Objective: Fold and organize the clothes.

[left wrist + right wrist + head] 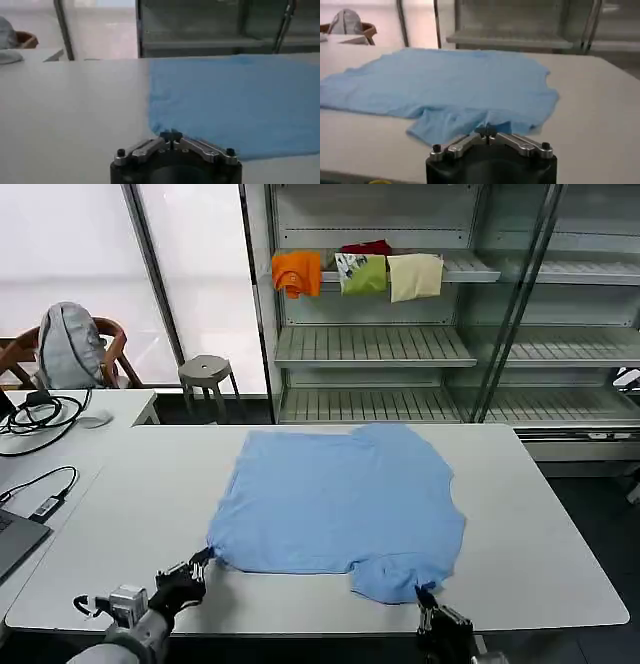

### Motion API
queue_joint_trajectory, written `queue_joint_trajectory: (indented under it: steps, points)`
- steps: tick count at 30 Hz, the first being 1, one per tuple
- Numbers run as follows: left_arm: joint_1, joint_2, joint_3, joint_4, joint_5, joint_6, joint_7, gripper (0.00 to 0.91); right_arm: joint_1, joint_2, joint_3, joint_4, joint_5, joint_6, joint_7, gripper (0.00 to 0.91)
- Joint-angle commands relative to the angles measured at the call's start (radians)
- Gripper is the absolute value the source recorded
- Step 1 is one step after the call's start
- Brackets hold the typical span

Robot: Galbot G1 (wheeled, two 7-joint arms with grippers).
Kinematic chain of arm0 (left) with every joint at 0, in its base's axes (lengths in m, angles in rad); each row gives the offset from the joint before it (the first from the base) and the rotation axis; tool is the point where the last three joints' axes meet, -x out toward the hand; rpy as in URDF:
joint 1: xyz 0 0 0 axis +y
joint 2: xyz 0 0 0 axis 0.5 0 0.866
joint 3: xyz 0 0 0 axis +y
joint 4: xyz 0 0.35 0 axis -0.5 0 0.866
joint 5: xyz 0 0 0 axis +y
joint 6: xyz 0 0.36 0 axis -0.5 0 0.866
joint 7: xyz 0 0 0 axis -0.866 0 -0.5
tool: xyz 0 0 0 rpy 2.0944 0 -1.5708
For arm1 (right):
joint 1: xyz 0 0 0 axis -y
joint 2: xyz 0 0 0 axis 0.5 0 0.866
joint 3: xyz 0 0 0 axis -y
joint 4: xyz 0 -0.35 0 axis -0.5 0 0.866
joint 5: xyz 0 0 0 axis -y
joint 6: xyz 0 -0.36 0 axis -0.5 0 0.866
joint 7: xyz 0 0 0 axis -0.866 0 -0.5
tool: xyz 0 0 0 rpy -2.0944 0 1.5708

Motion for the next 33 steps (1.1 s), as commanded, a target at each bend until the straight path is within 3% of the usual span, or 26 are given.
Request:
queue_joint_trajectory:
  steps: [1, 9, 33]
  points:
    - [-0.221, 0.012, 0.008, 0.086, -0.133, -0.008, 0.013, 0.010, 0.254, -0.027, 0.005, -0.068, 0.080, -0.033, 0.003, 0.000]
    - [-0.320, 0.017, 0.058, 0.199, -0.139, -0.010, 0.041, 0.010, 0.403, -0.046, -0.015, -0.223, 0.091, -0.042, -0.063, 0.000]
    - [-0.402, -0.034, 0.118, 0.344, -0.115, -0.015, 0.069, 0.010, 0.542, -0.022, -0.050, -0.423, 0.083, -0.033, -0.113, 0.000]
